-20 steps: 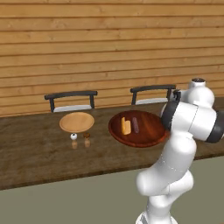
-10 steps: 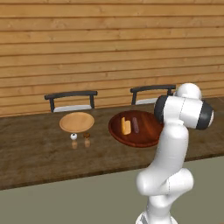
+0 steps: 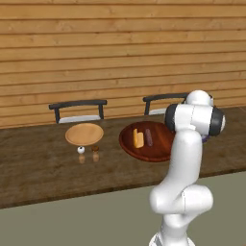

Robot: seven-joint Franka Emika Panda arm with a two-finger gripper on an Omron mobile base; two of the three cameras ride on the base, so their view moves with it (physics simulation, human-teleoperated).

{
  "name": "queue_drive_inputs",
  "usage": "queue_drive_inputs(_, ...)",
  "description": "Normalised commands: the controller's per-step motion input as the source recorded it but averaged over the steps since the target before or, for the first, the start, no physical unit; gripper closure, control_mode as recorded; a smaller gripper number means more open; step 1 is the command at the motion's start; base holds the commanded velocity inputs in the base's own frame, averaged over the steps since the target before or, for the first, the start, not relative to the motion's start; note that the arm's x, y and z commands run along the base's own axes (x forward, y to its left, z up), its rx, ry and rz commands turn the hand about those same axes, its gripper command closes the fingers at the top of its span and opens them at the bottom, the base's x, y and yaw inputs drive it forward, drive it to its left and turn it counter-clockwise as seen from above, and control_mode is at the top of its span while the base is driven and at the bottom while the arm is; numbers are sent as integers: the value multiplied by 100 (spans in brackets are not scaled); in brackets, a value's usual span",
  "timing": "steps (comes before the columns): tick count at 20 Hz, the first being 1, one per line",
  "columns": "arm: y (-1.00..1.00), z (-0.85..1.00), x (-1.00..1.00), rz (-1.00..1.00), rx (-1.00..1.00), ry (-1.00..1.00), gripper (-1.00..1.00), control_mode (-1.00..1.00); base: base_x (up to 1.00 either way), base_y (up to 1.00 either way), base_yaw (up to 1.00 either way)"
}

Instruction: Place one bun and one sausage from the bowl on each plate.

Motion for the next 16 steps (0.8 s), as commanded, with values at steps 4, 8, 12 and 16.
queue_drive_inputs(4, 0, 0, 0, 0, 0, 0, -100, -100, 0, 0, 0)
queue_drive_inputs(8, 0, 15, 0, 0, 0, -9, -100, -100, 0, 0, 0)
queue_drive_inputs(12, 0, 75, -40, 0, 1, -18, -100, -100, 0, 0, 0)
queue_drive_inputs(16, 45, 97, -100, 14, 0, -26, -100, -100, 0, 0, 0)
